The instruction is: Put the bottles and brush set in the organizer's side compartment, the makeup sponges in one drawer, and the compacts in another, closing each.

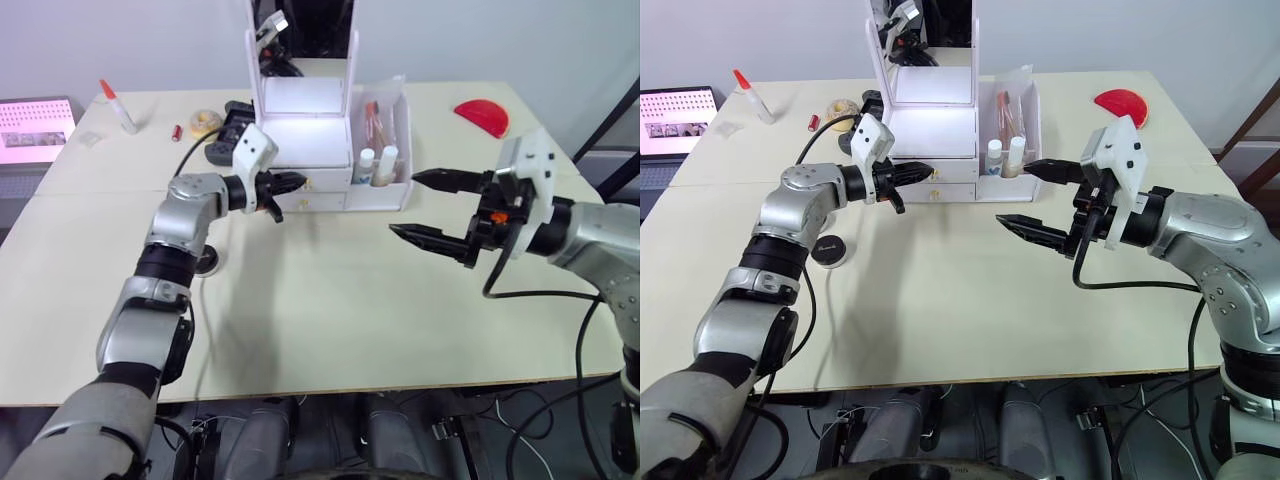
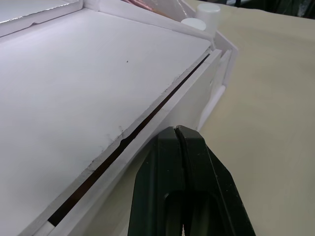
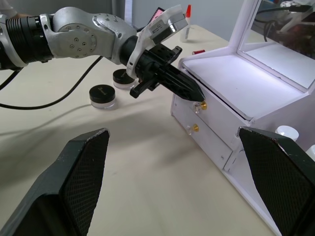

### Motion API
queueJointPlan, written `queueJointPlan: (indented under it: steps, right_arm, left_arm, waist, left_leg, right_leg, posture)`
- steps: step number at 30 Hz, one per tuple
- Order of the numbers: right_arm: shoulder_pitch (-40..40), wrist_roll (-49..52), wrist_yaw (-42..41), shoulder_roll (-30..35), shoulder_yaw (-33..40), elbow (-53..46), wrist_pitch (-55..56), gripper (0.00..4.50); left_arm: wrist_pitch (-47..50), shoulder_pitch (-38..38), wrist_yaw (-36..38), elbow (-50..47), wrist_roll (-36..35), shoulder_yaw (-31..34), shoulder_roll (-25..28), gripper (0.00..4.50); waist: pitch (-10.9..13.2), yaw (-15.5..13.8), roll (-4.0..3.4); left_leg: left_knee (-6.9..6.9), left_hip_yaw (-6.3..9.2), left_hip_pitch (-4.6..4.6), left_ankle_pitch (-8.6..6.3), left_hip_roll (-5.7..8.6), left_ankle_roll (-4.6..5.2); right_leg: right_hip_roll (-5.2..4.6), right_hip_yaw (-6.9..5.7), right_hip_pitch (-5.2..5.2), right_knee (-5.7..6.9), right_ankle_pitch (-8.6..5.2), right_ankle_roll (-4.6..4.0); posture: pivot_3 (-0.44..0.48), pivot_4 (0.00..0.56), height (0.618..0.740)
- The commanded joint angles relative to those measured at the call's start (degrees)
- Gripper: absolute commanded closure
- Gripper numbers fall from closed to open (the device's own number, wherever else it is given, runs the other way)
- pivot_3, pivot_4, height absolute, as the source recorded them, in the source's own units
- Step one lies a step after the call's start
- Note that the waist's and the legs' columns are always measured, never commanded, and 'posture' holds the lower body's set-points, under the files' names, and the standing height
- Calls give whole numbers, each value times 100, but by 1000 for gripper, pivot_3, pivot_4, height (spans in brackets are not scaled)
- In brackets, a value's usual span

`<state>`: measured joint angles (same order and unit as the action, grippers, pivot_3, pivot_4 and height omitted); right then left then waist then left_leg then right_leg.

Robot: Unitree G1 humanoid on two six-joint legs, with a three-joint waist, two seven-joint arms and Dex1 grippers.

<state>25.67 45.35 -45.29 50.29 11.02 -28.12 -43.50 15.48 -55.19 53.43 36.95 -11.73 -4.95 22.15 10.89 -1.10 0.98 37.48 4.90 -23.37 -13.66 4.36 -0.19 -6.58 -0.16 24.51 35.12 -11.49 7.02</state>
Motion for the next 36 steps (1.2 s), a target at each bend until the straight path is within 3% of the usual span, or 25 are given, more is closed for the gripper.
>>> queueJointPlan:
  steps: [1,10,22,31,36]
  right_arm:
    - [-10,91,2,87,251,-188,19,0]
    - [-108,48,-59,119,319,-128,69,0]
    - [-103,41,-74,88,280,-130,73,0]
    - [-186,79,-81,139,388,-149,41,0]
    - [-699,-138,-181,378,835,66,125,0]
  left_arm:
    - [102,-74,-65,-150,6,156,79,4460]
    - [590,267,205,-885,-99,176,425,4460]
    - [428,179,-186,-609,54,340,549,4460]
    - [515,214,-45,-794,-73,329,506,4460]
    - [1388,880,562,-2096,-732,669,1135,4460]
  waist:
    - [0,6,0]
    - [0,45,0]
    - [0,35,0]
    - [0,29,0]
    - [1,68,0]
  left_leg:
    - [0,0,0,0,0,0]
    - [-20,-2,0,0,-1,0]
    - [-18,-3,-1,0,-1,0]
    - [-16,-2,-1,0,-1,0]
    - [-21,-3,-2,-1,-1,1]
  right_leg:
    - [0,0,0,0,0,0]
    - [1,2,12,-2,0,0]
    - [0,2,12,-2,0,0]
    - [0,2,11,-2,0,0]
    - [-1,2,12,-4,0,0]
  posture:
    - [0,150,738]
    - [0,150,738]
    - [0,150,738]
    - [0,150,738]
    - [0,150,738]
